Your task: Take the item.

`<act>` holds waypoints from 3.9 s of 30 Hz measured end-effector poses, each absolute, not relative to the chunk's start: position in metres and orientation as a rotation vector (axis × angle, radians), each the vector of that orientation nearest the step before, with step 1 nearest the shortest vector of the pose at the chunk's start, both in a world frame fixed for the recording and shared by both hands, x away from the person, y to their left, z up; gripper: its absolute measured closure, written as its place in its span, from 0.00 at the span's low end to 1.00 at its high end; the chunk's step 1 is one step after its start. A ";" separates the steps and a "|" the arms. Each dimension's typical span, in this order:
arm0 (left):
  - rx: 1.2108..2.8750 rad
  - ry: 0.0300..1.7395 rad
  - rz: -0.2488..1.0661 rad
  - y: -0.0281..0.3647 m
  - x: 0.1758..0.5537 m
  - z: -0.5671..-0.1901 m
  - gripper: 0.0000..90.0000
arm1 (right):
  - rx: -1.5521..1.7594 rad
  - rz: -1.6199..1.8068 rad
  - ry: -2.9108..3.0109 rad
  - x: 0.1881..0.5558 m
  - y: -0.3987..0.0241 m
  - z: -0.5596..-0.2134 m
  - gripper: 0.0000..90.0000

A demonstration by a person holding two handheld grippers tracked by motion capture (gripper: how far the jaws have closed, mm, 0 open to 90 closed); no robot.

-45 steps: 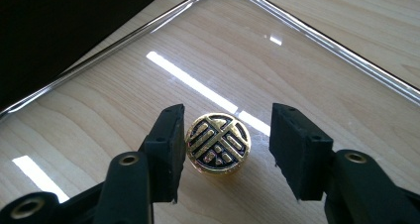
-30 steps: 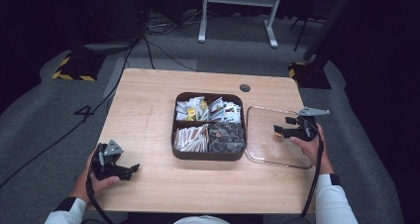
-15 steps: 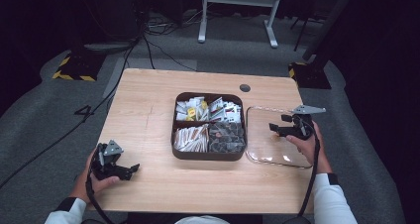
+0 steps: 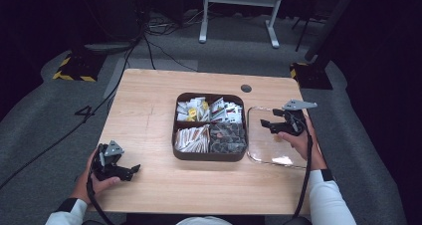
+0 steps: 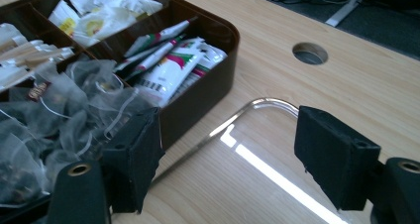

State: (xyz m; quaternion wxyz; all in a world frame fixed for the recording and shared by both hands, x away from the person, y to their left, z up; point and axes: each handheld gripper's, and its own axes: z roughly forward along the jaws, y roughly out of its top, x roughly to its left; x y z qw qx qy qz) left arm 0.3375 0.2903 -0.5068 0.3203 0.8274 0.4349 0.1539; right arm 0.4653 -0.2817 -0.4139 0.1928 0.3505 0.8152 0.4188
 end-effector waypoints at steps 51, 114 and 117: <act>2.171 1.151 0.407 0.290 0.337 -0.507 0.00 | 0.828 1.052 2.500 0.535 -0.126 -0.420 0.34; 2.172 1.155 0.411 0.290 0.336 -0.507 0.00 | 1.025 0.989 2.522 0.570 -0.106 -0.446 0.55; 2.172 1.155 0.410 0.290 0.336 -0.507 0.00 | 0.995 0.964 2.545 0.569 -0.104 -0.446 0.64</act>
